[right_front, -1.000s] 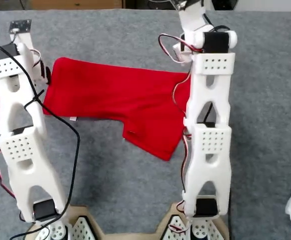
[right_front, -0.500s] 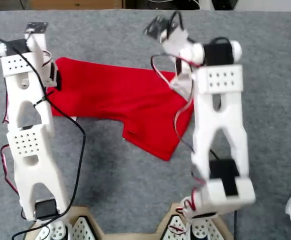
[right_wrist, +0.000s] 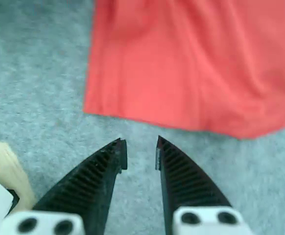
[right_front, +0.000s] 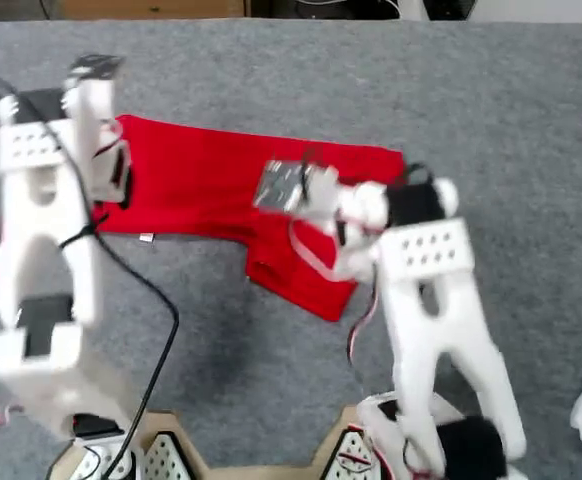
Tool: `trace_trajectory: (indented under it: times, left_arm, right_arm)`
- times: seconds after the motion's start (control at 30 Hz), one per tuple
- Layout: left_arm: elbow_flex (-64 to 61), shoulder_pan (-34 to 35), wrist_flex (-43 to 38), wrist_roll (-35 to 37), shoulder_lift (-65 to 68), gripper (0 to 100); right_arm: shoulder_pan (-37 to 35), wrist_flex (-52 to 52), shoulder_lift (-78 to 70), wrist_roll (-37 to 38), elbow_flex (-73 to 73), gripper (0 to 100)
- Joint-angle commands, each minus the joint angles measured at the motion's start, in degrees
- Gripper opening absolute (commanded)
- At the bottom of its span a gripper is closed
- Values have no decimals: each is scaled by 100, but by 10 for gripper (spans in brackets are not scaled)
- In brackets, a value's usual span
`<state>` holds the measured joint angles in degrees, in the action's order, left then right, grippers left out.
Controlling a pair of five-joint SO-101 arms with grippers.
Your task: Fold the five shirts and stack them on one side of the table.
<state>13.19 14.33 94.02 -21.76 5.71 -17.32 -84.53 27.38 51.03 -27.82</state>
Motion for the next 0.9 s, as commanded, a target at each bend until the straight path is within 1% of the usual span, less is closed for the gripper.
trace_trajectory:
  times: [0.0, 0.17, 0.27, 0.33, 0.4, 0.6, 0.73, 0.87]
  left_arm:
    - [-1266, 457, -369, -26, -1385, 125]
    - [-2769, 914, -554, -26, -2659, 125]
    - [-3341, 1064, -554, -26, -3081, 125]
    - [-3613, 1169, -554, -18, -3257, 125]
    - [-3798, 1284, -536, 0, -3319, 125]
    - [-4176, 1591, -554, 0, -3319, 125]
    - [-4378, 1653, -571, 0, -3319, 125]
    - [-4677, 1785, -967, -18, -3319, 125]
  right_arm:
    - [-646, 677, 611, -211, -963, 126]
    - [-1560, 1591, 593, -985, -1613, 135]
    - [-1833, 1802, 347, -1407, -1613, 217]
    - [-1851, 1925, 154, -1574, -1604, 274]
    - [-1842, 1960, -40, -1679, -1604, 305]
    - [-1842, 2189, -549, -2136, -1631, 264]
    - [-1666, 2295, -919, -2189, -1631, 257]
    - [-1411, 2409, -1402, -2145, -1640, 257]
